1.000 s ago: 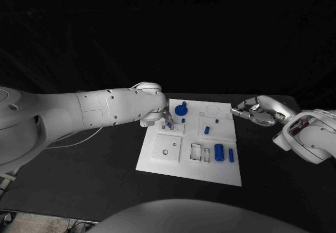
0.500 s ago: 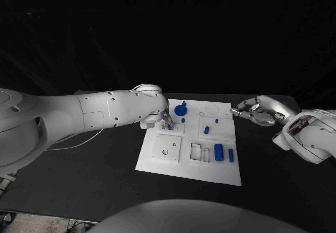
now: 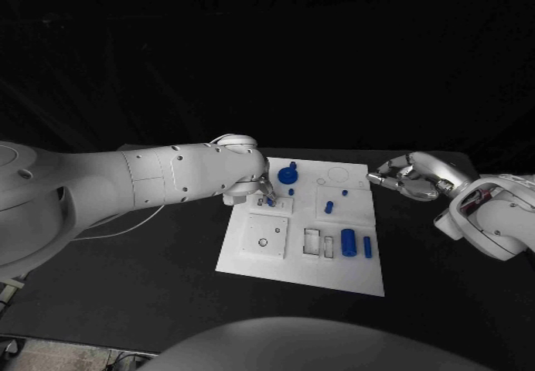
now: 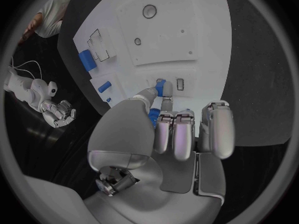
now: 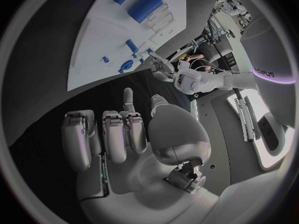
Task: Assemble the parts on the task board
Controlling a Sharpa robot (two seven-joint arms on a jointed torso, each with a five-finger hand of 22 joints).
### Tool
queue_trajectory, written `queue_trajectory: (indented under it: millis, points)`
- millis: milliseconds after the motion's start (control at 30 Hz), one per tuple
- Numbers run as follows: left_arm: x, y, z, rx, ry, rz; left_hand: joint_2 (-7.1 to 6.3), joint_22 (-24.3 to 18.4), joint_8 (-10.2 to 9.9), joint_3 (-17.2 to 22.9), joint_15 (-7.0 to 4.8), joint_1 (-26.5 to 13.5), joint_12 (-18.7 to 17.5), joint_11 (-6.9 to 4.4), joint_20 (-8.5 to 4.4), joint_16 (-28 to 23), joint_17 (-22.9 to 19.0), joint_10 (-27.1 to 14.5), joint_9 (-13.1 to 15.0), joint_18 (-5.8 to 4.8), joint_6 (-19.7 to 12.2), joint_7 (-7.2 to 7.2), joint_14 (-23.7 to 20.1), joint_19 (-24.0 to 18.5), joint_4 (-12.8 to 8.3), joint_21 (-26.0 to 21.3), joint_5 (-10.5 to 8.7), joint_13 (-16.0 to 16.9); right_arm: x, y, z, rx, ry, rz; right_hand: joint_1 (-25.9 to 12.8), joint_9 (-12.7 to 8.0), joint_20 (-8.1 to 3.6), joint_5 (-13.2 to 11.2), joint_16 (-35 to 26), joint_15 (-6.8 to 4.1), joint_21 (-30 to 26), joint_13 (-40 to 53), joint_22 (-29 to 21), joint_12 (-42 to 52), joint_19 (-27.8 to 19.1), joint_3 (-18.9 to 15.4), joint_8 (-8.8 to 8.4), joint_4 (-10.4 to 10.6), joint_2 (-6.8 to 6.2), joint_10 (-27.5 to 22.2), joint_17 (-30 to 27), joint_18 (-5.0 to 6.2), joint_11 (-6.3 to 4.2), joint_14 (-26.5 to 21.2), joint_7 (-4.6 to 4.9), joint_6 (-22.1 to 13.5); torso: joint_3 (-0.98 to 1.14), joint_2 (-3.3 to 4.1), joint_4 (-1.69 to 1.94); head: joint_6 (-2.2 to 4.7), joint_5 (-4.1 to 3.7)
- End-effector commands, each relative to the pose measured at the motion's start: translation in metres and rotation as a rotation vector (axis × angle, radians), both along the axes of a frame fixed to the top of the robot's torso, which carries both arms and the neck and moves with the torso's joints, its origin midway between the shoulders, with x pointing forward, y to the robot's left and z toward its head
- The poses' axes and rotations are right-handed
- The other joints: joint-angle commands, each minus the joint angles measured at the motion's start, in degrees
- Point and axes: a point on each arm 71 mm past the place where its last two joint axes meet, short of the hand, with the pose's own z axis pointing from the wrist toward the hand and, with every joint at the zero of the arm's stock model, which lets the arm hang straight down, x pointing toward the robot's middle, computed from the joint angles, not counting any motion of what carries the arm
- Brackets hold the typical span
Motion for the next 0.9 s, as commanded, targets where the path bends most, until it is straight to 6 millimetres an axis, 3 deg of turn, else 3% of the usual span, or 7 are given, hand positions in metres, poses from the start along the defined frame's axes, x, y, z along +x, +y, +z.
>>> queue_trajectory:
  millis: [33,900]
  points:
    - [-0.0008,0.003,0.0,0.041,-0.001,0.062,0.14,12.7,0.2,3.6,-0.5,0.4,0.1,-0.27,-0.37,0.1,15.1,6.0,0.2,0.43,0.0,-0.51,6.0,3.4,-3.2,-0.1,0.23,15.1,-0.0005,0.0005,-0.0008,-0.003,0.004,0.004,0.7,0.1,0.4,0.0,0.2,0.38,-0.1,15.1,13.8,0.2,3.4,-0.3,-0.38,-0.1,0.14,6.1,15.1,0.16,0.36,5.9,0.02,-0.2,0.0,0.01,0.01,-0.01,0.03]
    - [-0.0041,0.0001,-0.0032,0.037,0.02,0.047,-0.08,12.7,0.3,3.8,-0.52,0.5,0.1,-0.28,-0.39,0.1,15.1,6.0,0.3,0.45,0.0,-0.51,6.0,3.4,-3.3,-0.2,0.17,15.1,-0.0009,0.001,-0.0019,-0.003,0.005,0.003,0.9,0.1,0.4,0.0,0.2,0.38,-0.1,15.1,13.8,0.2,3.3,-0.4,-0.42,-0.1,0.14,6.1,15.1,0.16,0.37,5.9,0.02,-0.2,0.0,0.03,0.0,-0.01,0.01]
